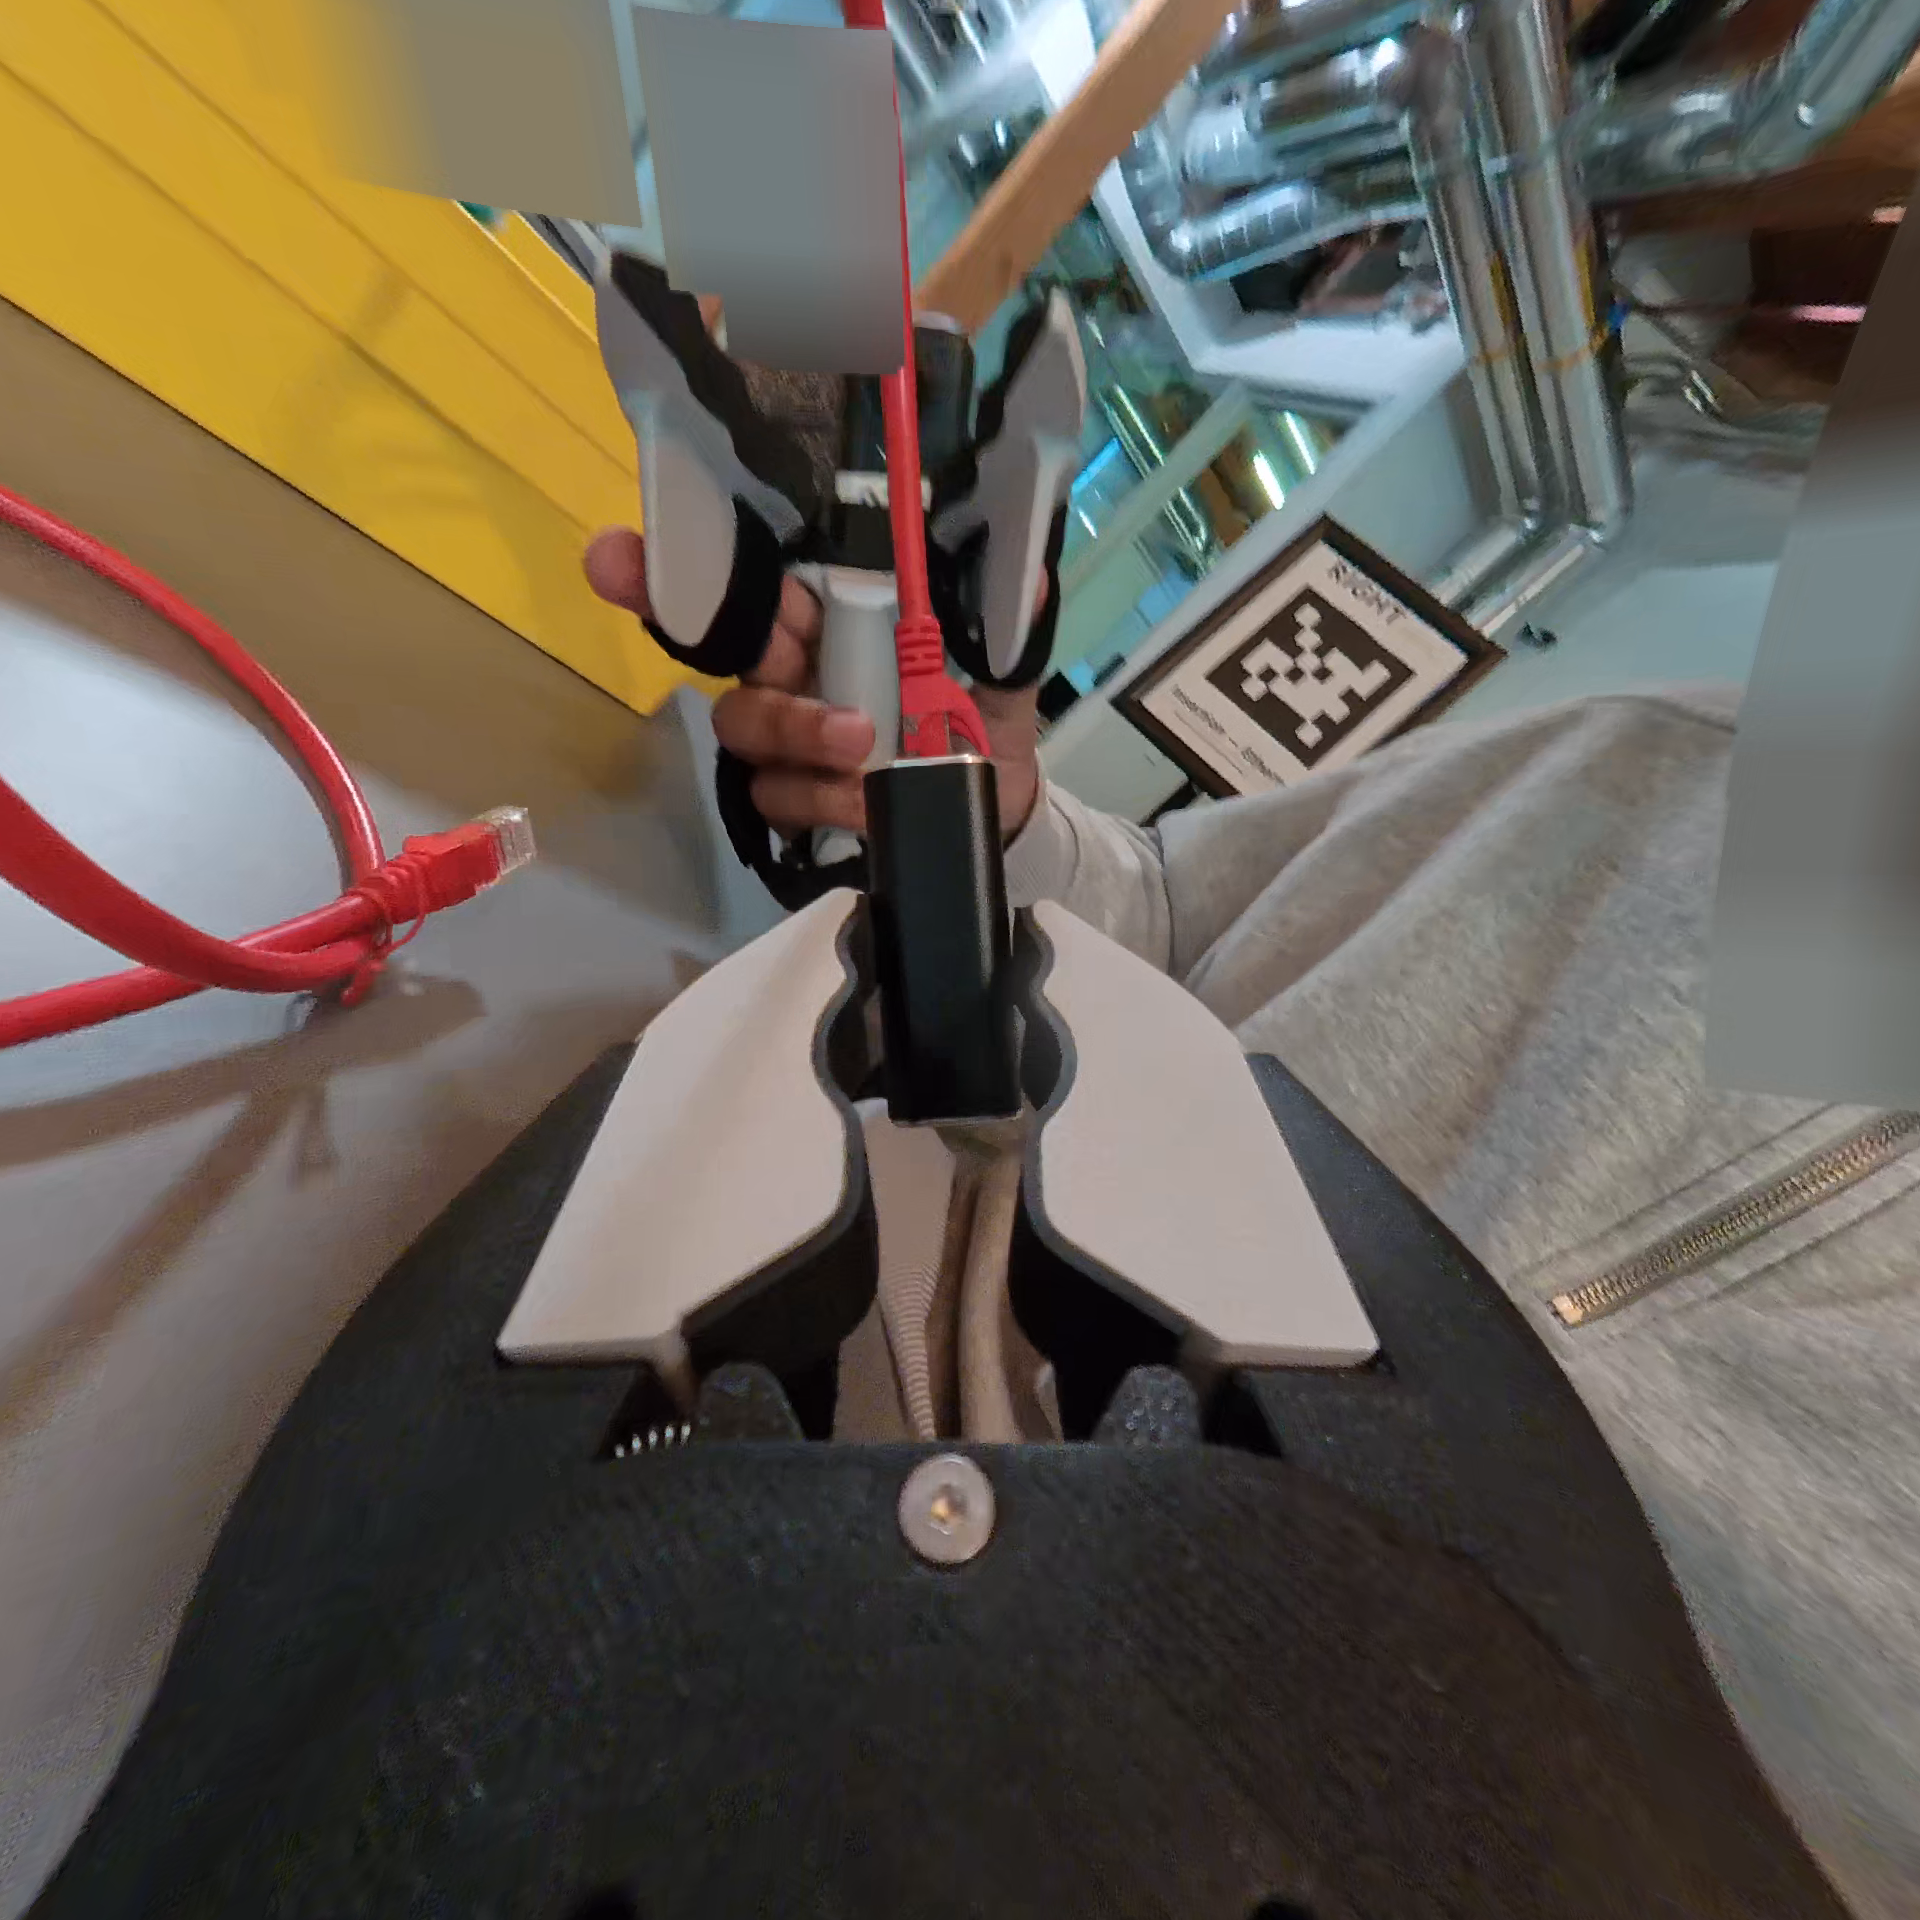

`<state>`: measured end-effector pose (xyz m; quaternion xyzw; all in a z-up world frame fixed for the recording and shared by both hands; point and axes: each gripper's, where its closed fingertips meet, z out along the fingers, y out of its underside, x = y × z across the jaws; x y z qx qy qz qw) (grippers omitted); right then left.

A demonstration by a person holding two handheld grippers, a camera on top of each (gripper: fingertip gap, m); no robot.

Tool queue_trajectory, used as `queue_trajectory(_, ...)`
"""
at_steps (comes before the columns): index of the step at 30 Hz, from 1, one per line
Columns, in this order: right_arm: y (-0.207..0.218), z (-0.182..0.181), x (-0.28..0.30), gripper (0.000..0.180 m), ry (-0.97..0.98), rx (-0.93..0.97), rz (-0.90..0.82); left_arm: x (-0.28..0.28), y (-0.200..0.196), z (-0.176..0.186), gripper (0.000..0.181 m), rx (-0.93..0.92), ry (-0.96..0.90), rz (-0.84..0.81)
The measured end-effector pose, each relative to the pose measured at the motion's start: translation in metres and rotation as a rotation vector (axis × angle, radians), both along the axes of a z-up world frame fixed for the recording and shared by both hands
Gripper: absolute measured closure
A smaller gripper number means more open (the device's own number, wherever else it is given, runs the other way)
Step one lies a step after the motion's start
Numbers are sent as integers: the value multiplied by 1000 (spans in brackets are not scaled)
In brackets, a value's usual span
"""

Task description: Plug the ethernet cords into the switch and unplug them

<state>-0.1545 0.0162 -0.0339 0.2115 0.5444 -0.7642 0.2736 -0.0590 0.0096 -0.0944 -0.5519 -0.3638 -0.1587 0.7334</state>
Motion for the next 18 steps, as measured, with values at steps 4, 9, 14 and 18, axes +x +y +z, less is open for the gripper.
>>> queue_trajectory(4,-1,-7,-4,88,84,61,-62,-11,-22,1,157,29,-8,96)
queue_trajectory(9,-18,-24,24,86,186,199,53,-15,-28,2,157,63,-23,124)
queue_trajectory(14,-27,-36,56,114,91,219,289,-12,-22,1,157,48,-20,94)
queue_trajectory(18,-29,-42,73,144,41,238,417,-10,-19,1,157,37,-14,77)
